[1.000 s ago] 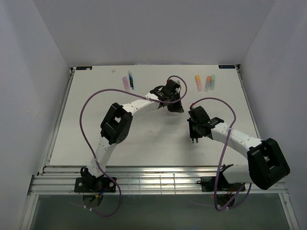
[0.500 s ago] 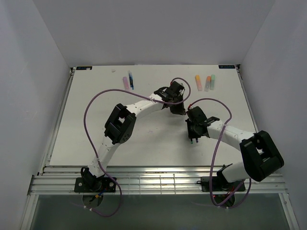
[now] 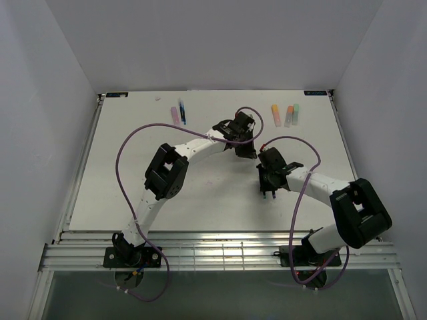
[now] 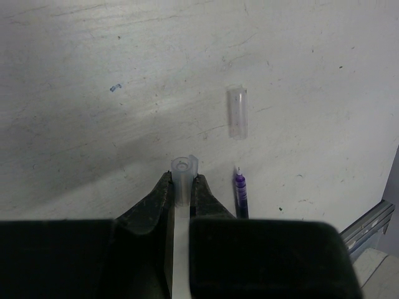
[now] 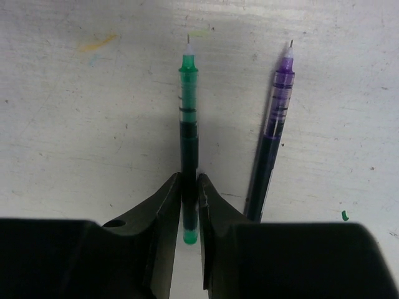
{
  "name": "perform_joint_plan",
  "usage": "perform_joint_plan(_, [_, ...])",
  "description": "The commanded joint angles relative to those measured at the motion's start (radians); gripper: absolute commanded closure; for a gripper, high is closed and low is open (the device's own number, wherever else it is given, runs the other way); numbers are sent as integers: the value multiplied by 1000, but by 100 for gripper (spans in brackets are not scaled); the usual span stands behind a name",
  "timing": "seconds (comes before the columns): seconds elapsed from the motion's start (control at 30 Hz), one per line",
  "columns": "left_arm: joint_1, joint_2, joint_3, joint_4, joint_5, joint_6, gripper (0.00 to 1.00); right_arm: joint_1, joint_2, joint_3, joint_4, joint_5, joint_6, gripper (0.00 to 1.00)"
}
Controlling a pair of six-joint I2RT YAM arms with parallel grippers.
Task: Open the pen caps
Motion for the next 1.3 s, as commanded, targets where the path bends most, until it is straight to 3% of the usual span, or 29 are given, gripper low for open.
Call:
perform_joint_plan(0.0, [10,-11,-4,2,5,10,100,-2,29,3,30,3,15,76])
perform_joint_plan(0.37, [10,-15,-41,28,24,8,100,-4,21,6,35,14,6,68])
perform_joint_plan(0.57, [10,-6,-42,33,30,10,100,-10,-98,75,-23,54,-4,59])
perform_joint_plan(0.9, [10,48,-4,34,50,8,100,-174,-209,201,-119,4,-63,54])
perform_joint_plan(1.07, [10,77,19,34,57,10,95,-264,-215,206,-119,-58,-86,54])
perform_joint_plan(1.27, [10,86,25,33,57,7,81,-298,-201,201,-113,-86,-102,54])
